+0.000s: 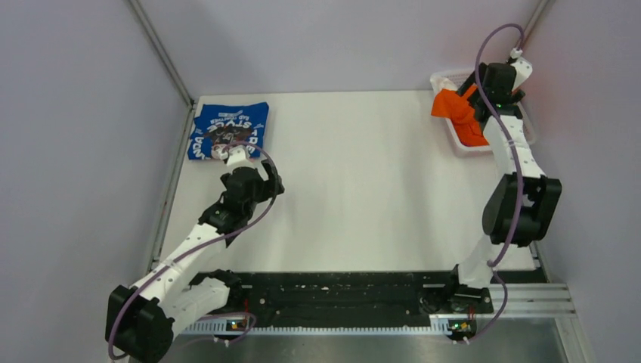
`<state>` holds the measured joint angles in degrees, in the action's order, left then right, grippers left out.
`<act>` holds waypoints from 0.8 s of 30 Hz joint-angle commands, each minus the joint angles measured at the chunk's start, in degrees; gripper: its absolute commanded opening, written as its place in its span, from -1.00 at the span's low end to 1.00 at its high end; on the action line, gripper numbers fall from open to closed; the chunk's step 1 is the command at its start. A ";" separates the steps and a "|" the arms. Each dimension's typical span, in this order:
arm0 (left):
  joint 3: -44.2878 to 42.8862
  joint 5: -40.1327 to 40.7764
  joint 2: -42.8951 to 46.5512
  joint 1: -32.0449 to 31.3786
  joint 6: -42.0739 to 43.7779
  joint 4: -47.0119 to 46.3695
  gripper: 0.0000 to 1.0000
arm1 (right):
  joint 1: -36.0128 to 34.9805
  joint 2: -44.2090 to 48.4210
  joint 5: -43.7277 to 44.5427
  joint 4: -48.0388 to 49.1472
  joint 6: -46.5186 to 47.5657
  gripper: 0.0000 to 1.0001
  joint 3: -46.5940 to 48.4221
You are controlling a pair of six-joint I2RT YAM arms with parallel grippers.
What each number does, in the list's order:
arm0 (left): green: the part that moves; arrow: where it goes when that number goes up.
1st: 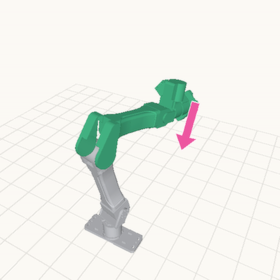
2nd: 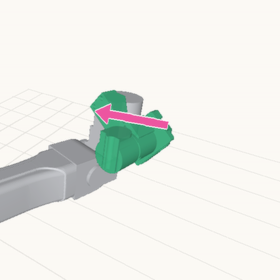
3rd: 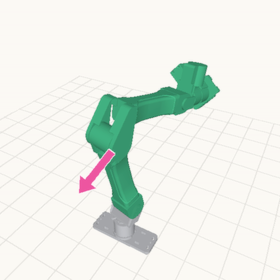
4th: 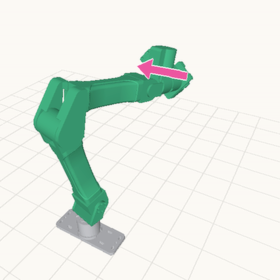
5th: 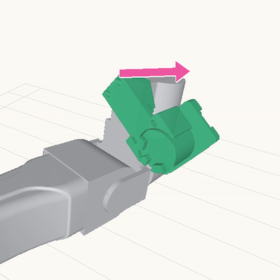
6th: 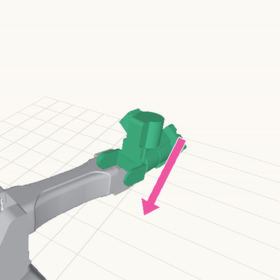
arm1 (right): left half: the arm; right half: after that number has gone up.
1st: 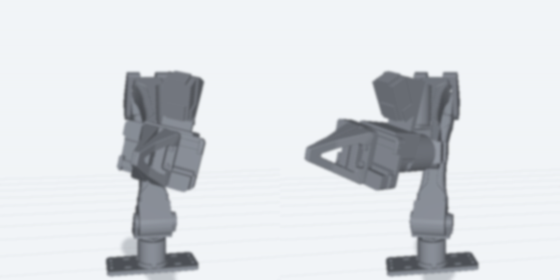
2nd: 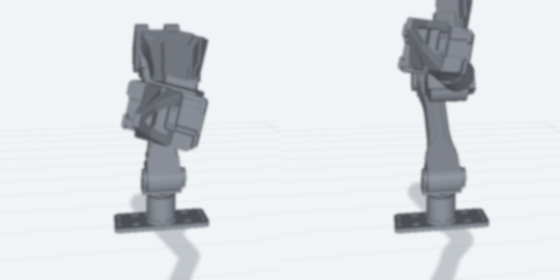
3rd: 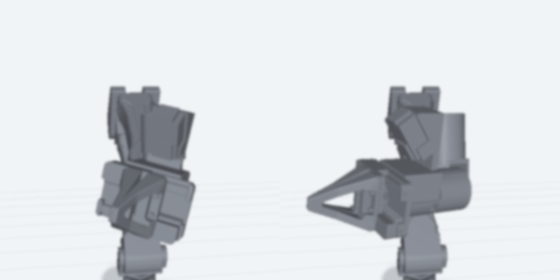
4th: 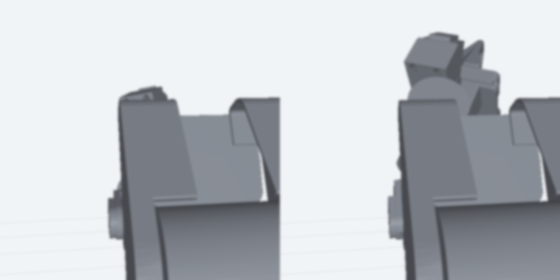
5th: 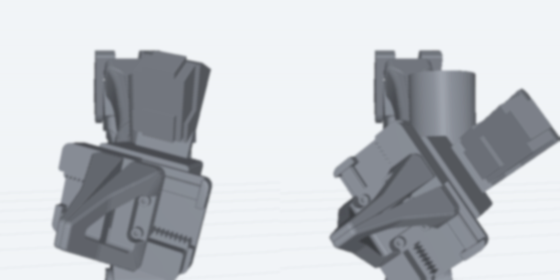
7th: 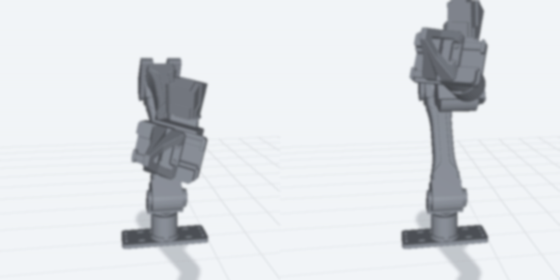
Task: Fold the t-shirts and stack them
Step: Grab crumpled tshirt from bin with the right arm
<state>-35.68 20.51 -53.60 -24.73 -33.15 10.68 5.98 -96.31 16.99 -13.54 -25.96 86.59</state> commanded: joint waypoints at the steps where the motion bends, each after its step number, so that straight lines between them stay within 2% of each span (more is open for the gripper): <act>1: -2.03 1.98 -2.45 0.30 -0.56 -1.12 0.98 | 4.26 -10.70 -3.42 -6.02 -1.52 0.93 11.88; 9: -2.83 2.70 -4.14 0.31 -0.38 -0.48 0.98 | 7.00 -34.56 -5.29 -14.30 -2.31 0.69 37.35; 11: -2.83 3.49 -4.23 0.37 -0.18 -0.12 0.98 | 6.94 -38.00 -4.97 -15.34 -1.35 0.63 41.76; 14: -3.40 5.61 -4.36 0.43 -0.33 1.22 0.98 | 7.10 -41.09 -3.18 -16.72 -0.55 0.57 44.69; 18: -3.32 5.98 -4.32 0.39 -0.33 1.02 0.98 | 7.21 -42.55 -3.37 -16.87 -0.74 0.45 43.68; 24: -3.17 5.86 -4.11 0.40 -0.42 1.20 0.98 | 7.20 -43.37 -3.85 -17.90 -0.06 -0.12 43.21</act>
<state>-36.73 25.19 -57.91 -24.51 -33.12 12.23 13.17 -138.47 13.58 -29.47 -26.41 127.61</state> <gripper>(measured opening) 0.991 0.493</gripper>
